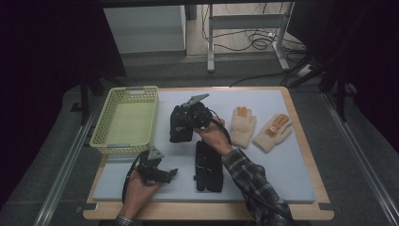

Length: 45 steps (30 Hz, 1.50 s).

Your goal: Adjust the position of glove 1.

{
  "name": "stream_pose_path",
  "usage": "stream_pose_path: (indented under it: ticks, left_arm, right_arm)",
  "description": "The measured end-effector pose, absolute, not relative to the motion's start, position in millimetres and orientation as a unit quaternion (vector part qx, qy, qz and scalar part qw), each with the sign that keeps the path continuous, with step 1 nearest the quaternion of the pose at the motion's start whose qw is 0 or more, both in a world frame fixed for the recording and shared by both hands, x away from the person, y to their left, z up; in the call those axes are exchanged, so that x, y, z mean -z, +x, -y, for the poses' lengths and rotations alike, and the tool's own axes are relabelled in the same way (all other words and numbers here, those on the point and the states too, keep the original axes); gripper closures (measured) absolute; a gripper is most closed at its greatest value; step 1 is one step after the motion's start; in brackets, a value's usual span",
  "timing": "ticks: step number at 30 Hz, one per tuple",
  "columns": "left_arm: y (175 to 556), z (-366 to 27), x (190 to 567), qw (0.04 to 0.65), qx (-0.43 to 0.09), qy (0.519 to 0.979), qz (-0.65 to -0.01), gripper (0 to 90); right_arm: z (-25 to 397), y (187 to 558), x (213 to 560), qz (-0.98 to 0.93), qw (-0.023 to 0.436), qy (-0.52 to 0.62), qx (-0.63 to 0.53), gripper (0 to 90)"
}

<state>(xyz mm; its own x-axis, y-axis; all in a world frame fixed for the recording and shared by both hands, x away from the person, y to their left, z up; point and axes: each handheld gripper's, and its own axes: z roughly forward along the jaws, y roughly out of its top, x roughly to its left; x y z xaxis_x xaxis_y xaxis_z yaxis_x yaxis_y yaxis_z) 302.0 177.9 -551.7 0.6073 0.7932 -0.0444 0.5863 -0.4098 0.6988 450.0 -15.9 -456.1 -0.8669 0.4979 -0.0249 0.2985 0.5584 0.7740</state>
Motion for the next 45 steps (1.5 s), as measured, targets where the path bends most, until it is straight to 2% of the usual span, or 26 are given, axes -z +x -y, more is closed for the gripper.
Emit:
stream_pose_path:
  ticks: [11,23,29,34,39,42,45]
  left_arm:
    - [302.0,-177.5,551.9,0.35,-0.15,0.825,-0.418,3.1]
    - [301.8,-177.4,551.8,0.35,-0.149,0.825,-0.419,3.1]
    - [301.8,-177.5,551.7,0.348,-0.15,0.826,-0.418,3.1]
    - [301.5,-177.1,551.9,0.35,-0.149,0.824,-0.42,3.1]
    - [301.8,-177.6,551.8,0.348,-0.15,0.826,-0.417,3.1]
    - [301.7,-177.5,551.7,0.349,-0.15,0.826,-0.417,3.1]
    - [301.6,-177.4,551.8,0.348,-0.149,0.826,-0.418,3.1]
  right_arm:
    - [66.6,387.2,444.6,-0.871,0.124,0.217,-0.422,87.8]
    - [100.4,348.9,442.2,-0.861,0.138,0.226,-0.433,87.8]
    - [103.7,328.8,468.0,-0.866,0.15,0.239,-0.412,87.7]
    - [105.2,320.3,495.1,-0.872,0.133,0.253,-0.397,87.6]
    - [107.5,316.4,502.8,-0.874,0.131,0.26,-0.388,87.2]
    - [110.6,316.5,503.4,-0.876,0.125,0.261,-0.386,84.3]
    - [118.0,316.2,496.4,-0.871,0.136,0.26,-0.395,71.3]
